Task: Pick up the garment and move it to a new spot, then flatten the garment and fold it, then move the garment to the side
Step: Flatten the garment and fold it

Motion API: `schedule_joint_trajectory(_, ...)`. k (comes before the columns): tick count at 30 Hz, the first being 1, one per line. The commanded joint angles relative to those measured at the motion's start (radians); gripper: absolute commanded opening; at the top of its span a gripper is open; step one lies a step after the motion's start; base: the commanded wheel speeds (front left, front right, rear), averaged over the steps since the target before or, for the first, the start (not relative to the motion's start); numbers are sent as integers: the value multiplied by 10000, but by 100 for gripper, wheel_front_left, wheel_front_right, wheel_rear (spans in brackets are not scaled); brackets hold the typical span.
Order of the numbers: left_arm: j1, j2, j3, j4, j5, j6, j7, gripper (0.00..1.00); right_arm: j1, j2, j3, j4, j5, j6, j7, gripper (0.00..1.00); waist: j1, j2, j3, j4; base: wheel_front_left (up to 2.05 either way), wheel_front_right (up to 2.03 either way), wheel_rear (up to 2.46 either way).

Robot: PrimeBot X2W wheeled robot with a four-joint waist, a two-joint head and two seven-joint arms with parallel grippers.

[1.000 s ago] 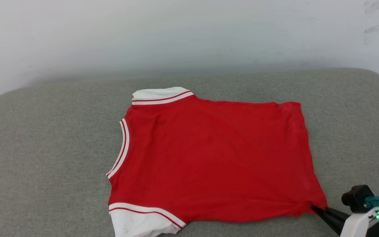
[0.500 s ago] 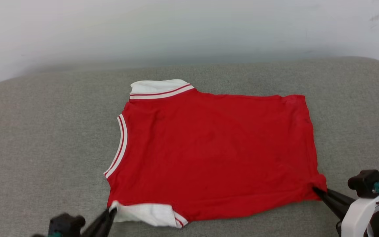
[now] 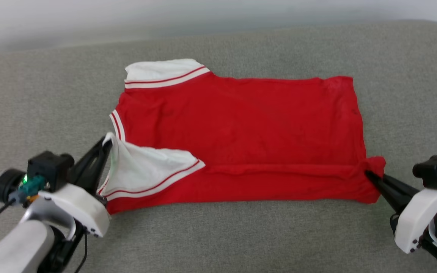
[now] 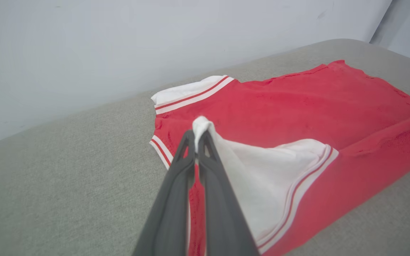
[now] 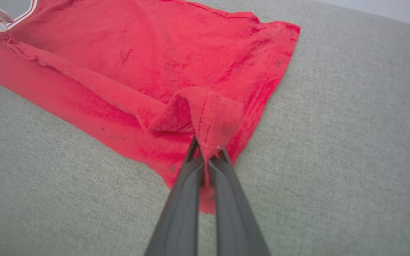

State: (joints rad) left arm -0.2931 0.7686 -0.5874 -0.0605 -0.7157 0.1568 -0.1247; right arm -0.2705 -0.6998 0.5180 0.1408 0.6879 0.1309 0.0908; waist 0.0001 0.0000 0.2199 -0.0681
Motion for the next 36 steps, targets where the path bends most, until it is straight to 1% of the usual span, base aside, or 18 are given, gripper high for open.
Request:
schedule_joint_trajectory(1,-516,-71,-2,292,129,-187,73,0,-288,94,-104,-47,-60,-3,127,0,-1,0,445,-111,0,0,0)
schedule_joint_trajectory(4,-1128,-296,-50,868,89,-489,124,0,-632,242,-119,25,-87,-3,327,0,-1,0,782,-184,0,0,0)
schedule_joint_trajectory(9,-1782,-504,-158,2197,347,-732,-33,0,-1259,509,121,487,-179,-3,594,0,-1,0,1276,-349,0,0,0)
schedule_joint_trajectory(12,-2011,-704,-319,2954,392,-973,-123,0,-1571,670,342,897,-80,-3,668,0,-1,0,1511,-392,0,0,0)
schedule_joint_trajectory(17,-2264,-1127,-600,4097,400,-1404,-279,0,-1863,829,835,1634,-44,-5,608,0,-1,0,1674,-377,0,0,0)
schedule_joint_trajectory(21,-2369,-1419,-706,4787,300,-1596,-370,0,-1944,914,1144,1963,95,-5,438,0,-1,0,1520,-330,0,0,0)
schedule_joint_trajectory(22,-2378,-1440,-717,4916,255,-1640,-356,26,-1977,912,1175,2003,142,-3,366,35,-1,0,1435,-321,0,0,0)
schedule_joint_trajectory(23,-2410,-1439,-731,5027,259,-1664,-333,95,-2010,894,1202,2021,150,-3,272,82,-1,0,1334,-308,0,0,0)
schedule_joint_trajectory(24,-2465,-1443,-717,5073,269,-1685,-381,100,-2038,860,1201,2018,148,-3,182,100,-1,0,1232,-284,0,0,0)
schedule_joint_trajectory(27,-2654,-1350,-674,5073,305,-1717,-434,100,-1990,806,1136,1956,210,-3,-73,100,-1,0,892,-162,0,0,0)
schedule_joint_trajectory(32,-2911,-1067,-648,4744,288,-1794,-48,100,-1759,791,1074,1813,232,-3,-257,100,-1,0,492,-21,0,0,0)
schedule_joint_trajectory(36,-3289,-660,-706,4146,171,-1907,885,100,-1610,772,989,1657,115,-3,-255,100,-1,0,224,106,0,0,0)
